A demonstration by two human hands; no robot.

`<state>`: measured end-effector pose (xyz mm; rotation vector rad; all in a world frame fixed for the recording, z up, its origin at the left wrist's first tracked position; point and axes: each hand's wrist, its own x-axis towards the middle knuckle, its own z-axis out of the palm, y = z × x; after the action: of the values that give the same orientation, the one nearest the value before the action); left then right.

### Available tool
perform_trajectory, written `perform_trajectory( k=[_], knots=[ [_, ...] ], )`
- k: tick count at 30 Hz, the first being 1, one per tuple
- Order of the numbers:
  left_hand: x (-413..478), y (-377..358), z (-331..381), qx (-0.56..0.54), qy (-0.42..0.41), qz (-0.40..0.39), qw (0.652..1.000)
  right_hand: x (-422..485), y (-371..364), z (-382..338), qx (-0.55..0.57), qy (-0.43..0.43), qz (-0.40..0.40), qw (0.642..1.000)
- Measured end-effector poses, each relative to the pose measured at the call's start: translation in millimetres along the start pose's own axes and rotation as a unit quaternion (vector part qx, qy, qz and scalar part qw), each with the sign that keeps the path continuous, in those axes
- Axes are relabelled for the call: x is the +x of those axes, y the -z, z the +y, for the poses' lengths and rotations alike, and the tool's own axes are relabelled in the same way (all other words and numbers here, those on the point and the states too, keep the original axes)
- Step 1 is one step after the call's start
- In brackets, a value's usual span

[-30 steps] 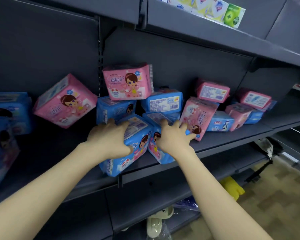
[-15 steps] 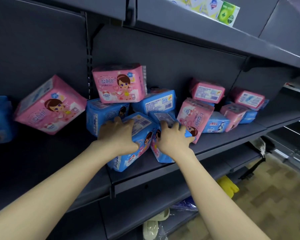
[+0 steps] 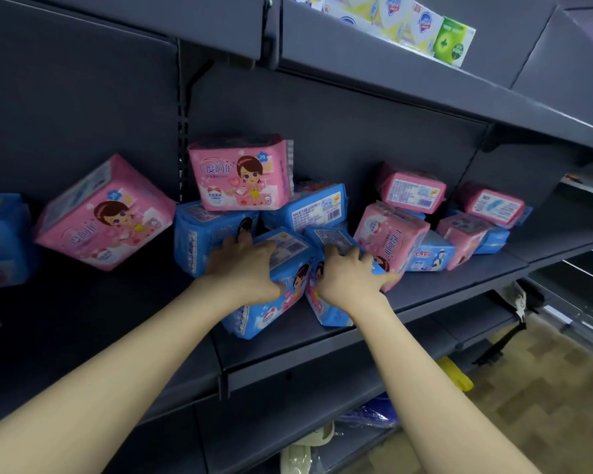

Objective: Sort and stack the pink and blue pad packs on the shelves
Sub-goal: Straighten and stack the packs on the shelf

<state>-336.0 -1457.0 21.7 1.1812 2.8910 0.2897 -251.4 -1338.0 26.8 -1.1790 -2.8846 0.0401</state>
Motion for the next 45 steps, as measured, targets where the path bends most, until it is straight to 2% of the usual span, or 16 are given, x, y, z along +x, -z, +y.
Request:
perform_trajectory(
  k=[5,11,19,24,32,40,45],
  knots=[
    [-19,14,-16,-0.007,-0.004,0.045,0.999,-13,16,-31,0.004,0.059,0.034,0.998],
    [-50,34,-73,0.009,0.069,0.101,0.992,-29,26,-95,0.029,0.169,0.06,0.983],
    [-90,39,-134,0.017,0.186,0.101,0.977,-46,1,-169,0.061,0.308,0.032,0.949],
    [-92,30,-153,0.033,0.227,0.093,0.969,-44,-13,-193,0.053,0.33,0.023,0.942],
    [-77,7,-163,-0.03,0.265,0.113,0.957,-24,-39,-203,0.1,0.323,0.041,0.94],
    [-55,-11,-184,-0.198,0.287,0.177,0.92,-6,-44,-212,0.153,0.311,0.042,0.937],
    [-46,-19,-189,-0.252,0.279,0.198,0.905,-2,-44,-216,0.177,0.314,0.033,0.932]
  ],
)
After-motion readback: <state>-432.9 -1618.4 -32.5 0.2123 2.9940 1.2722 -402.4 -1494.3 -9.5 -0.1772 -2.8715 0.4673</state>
